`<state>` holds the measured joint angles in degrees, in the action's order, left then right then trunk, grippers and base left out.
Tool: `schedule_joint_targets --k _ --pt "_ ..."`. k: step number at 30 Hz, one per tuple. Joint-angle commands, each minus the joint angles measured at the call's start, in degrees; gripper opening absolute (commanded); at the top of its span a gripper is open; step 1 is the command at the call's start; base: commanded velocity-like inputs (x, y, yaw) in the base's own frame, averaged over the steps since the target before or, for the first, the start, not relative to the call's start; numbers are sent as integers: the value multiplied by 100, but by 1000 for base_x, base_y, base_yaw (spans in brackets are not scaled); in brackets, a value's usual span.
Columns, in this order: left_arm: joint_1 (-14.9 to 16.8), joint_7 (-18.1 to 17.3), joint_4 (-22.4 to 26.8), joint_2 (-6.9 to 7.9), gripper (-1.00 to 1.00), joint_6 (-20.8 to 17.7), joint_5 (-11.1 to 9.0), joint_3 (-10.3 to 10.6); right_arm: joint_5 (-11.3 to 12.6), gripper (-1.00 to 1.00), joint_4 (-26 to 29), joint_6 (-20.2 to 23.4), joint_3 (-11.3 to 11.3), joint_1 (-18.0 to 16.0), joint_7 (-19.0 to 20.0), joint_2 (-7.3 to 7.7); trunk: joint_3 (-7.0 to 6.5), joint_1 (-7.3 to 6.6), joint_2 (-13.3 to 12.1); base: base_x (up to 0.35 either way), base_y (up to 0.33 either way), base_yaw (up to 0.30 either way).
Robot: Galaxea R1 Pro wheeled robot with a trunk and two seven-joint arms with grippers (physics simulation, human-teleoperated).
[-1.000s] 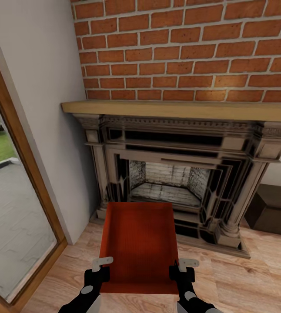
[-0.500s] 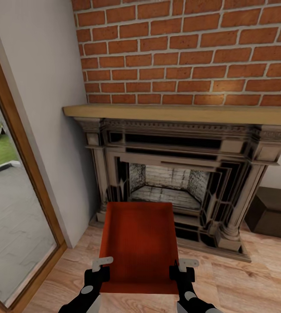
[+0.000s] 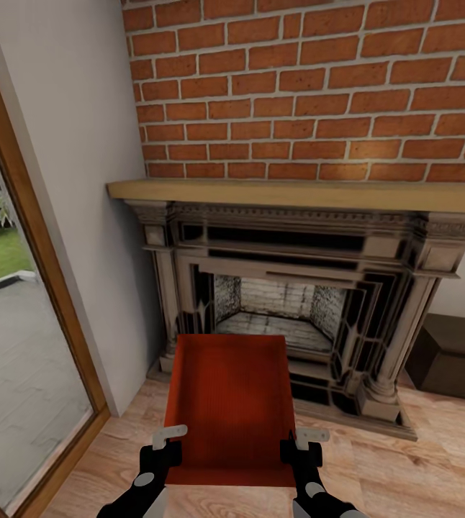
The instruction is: Move the two storage containers from the living room to the garage. In the garage, place one container on the floor and stack the other container on top of it (either order is fine).
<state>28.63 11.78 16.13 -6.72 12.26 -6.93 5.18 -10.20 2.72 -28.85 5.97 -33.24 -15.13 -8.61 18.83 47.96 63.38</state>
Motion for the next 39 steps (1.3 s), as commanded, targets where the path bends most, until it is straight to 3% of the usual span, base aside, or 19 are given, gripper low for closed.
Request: schedule_joint_targets --k 1,39 --pt "3 35 -26 -4 -100 -338 -125 106 18 -100 13 -59 -316 -7 -148 -1 -3 0 4 0 0 0" --pt "3 35 -24 -4 -100 -338 -125 106 18 -100 12 -59 -316 -7 -159 -1 -347 0 4 0 0 -25"
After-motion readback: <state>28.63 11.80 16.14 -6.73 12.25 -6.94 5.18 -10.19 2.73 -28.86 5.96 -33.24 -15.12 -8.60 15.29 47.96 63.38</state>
